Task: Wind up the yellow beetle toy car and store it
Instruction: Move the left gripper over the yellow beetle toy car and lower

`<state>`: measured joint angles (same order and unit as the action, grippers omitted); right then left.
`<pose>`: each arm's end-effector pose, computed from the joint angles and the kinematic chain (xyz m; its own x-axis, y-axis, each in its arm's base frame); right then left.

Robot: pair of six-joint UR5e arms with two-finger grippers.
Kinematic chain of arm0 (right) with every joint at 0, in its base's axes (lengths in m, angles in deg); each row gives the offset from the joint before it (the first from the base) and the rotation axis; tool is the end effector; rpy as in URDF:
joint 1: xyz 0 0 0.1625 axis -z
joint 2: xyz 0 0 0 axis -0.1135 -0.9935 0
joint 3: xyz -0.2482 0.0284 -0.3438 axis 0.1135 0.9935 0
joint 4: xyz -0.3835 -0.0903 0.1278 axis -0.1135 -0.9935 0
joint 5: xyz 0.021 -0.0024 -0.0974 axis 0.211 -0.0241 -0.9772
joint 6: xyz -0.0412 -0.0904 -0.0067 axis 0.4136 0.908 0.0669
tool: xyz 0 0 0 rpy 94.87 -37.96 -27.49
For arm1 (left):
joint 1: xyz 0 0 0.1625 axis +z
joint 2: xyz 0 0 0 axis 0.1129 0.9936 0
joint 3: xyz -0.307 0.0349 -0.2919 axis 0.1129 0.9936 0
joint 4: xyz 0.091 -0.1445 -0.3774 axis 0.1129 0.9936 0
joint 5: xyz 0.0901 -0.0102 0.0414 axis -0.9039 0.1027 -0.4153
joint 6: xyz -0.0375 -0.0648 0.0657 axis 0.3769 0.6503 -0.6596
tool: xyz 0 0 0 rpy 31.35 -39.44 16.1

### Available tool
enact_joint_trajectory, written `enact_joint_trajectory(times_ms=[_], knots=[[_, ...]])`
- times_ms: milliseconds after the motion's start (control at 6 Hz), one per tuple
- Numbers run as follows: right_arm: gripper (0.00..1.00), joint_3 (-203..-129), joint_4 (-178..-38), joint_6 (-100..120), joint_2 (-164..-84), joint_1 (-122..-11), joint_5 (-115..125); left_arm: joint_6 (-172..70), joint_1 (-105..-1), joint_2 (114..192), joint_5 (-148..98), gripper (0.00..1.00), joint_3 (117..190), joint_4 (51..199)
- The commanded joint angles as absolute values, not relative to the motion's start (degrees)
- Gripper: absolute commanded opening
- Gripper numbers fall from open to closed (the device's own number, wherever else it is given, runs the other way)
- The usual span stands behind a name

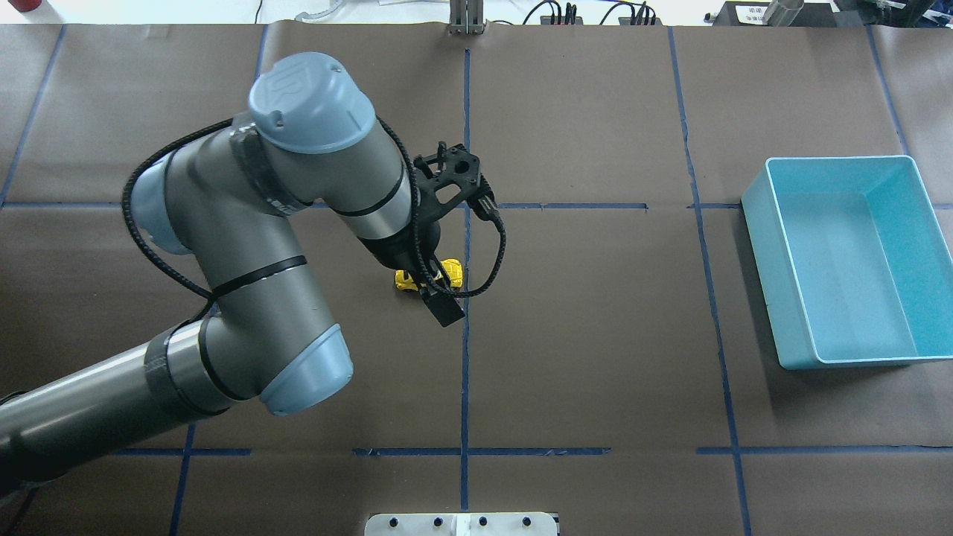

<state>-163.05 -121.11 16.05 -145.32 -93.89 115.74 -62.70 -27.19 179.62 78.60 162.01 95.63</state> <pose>0.0418 -0.4830 0.6696 0.7145 0.1605 0.6810 -0.0840 0.9860 -0.1443 0.5009 -0.4251 0.1019 0.1009 0.9147 -0.3912 -0.4992 0.3867 0.7754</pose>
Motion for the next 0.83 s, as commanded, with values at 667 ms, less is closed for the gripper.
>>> enact_joint_trajectory(times_ms=[667], knots=[[1.00, -163.1, -121.0, 16.1, -145.2, -94.0, 115.8, -94.5, -22.1, 187.6, 54.8, 1.00, 148.2, 83.3]])
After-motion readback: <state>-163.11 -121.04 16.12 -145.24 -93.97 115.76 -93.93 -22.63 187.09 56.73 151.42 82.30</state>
